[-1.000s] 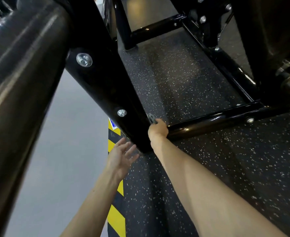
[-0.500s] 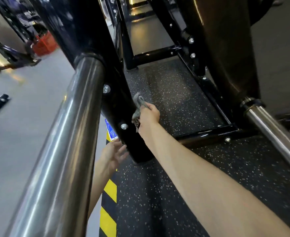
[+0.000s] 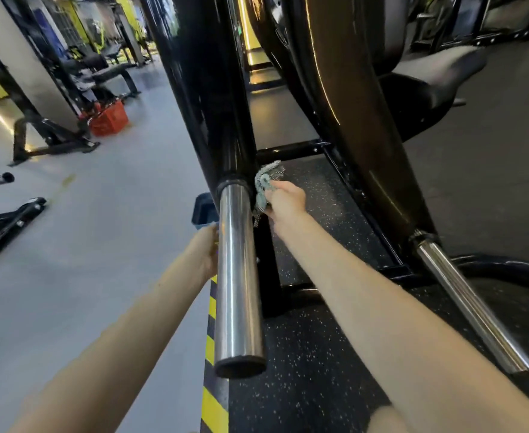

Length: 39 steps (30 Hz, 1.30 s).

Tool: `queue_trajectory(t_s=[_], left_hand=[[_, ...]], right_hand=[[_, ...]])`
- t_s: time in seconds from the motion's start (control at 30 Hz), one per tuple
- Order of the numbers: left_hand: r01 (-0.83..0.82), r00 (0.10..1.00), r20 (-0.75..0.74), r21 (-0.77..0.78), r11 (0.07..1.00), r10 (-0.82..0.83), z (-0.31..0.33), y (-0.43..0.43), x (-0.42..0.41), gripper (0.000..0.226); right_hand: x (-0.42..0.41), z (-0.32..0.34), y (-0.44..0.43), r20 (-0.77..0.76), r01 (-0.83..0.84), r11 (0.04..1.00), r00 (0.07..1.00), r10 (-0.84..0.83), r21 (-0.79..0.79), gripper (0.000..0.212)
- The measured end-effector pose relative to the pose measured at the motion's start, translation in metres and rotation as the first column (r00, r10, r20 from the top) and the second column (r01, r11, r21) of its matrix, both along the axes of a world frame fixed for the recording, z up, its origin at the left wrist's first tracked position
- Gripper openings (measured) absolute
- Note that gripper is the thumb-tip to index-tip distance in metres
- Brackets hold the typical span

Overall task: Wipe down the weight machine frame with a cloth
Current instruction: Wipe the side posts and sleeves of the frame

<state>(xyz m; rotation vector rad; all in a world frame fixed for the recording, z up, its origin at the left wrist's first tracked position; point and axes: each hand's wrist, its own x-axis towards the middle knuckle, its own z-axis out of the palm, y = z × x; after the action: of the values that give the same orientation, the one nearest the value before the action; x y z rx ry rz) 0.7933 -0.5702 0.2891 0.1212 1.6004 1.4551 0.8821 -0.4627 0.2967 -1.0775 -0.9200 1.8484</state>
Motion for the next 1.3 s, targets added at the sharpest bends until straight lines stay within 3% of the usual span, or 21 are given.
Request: queue_trajectory(t_s=[0.07,0.13,0.23,0.47,0.7,0.8,0.9,1.0,1.03,1.1,1.17,1.23,1.27,1.3], left_hand=[[0.011,0.995,0.099,0.083,0.996,-0.019,0.012,0.002,-0.002,0.063],[0.128,0.983,0.117,0.134,0.983,-0.144,0.029,0.003,0.002,0.081],[0.274,0.960,0.038,0.074,0.959,-0.277,0.039,-0.002,0.015,0.066],[0.346,0.936,0.046,0.053,0.937,-0.348,0.030,0.003,0.005,0.036],[0.272,0.957,0.101,0.011,0.962,-0.271,0.032,0.000,0.016,0.020],[0.229,0.971,0.084,-0.051,0.972,-0.224,0.045,0.001,0.021,0.026],[0.174,0.982,-0.037,-0.230,0.958,-0.187,0.052,-0.004,0.034,0.037],[0.064,0.976,-0.183,-0.276,0.959,-0.118,0.050,-0.003,0.044,0.046],[0.025,0.960,-0.259,-0.311,0.950,-0.110,0.053,-0.004,0.048,0.049],[0.021,0.858,-0.449,-0.456,0.890,-0.250,0.058,-0.006,0.055,0.059],[0.041,0.680,-0.542,-0.644,0.764,-0.494,0.065,-0.006,0.071,0.072],[0.094,0.503,-0.544,-0.738,0.668,-0.672,0.085,-0.003,0.101,0.074],[0.169,0.471,-0.538,-0.723,0.670,-0.699,0.095,0.001,0.118,0.068],[0.249,0.511,-0.525,-0.668,0.702,-0.681,0.109,0.004,0.138,0.061]], right_hand=[[0.030,0.011,0.003,0.181,-0.302,0.950,0.942,0.284,0.079,0.031],[0.054,0.021,0.008,0.307,-0.354,0.930,0.900,0.310,0.097,0.028],[0.060,0.023,0.012,0.348,-0.245,0.960,0.919,0.184,0.138,0.028],[0.055,0.026,-0.010,0.345,-0.300,0.950,0.904,0.253,0.089,0.028],[0.072,0.050,0.006,0.341,-0.296,0.947,0.884,0.320,-0.122,0.030],[0.080,0.060,0.016,0.387,-0.223,0.957,0.879,0.279,-0.183,0.030],[0.094,0.066,0.006,0.446,-0.214,0.942,0.838,0.314,-0.260,0.032],[0.113,0.078,-0.009,0.402,-0.219,0.908,0.842,0.361,-0.356,0.027],[0.119,0.083,-0.012,0.378,-0.212,0.900,0.853,0.360,-0.380,0.026],[0.128,0.094,-0.018,0.362,-0.189,0.885,0.861,0.358,-0.425,0.026],[0.137,0.105,-0.021,0.339,-0.149,0.874,0.881,0.330,-0.463,0.029],[0.148,0.121,-0.022,0.318,-0.120,0.871,0.900,0.298,-0.476,0.031],[0.154,0.131,-0.023,0.303,-0.120,0.870,0.907,0.291,-0.478,0.031],[0.162,0.141,-0.026,0.283,-0.118,0.870,0.917,0.280,-0.479,0.032]])
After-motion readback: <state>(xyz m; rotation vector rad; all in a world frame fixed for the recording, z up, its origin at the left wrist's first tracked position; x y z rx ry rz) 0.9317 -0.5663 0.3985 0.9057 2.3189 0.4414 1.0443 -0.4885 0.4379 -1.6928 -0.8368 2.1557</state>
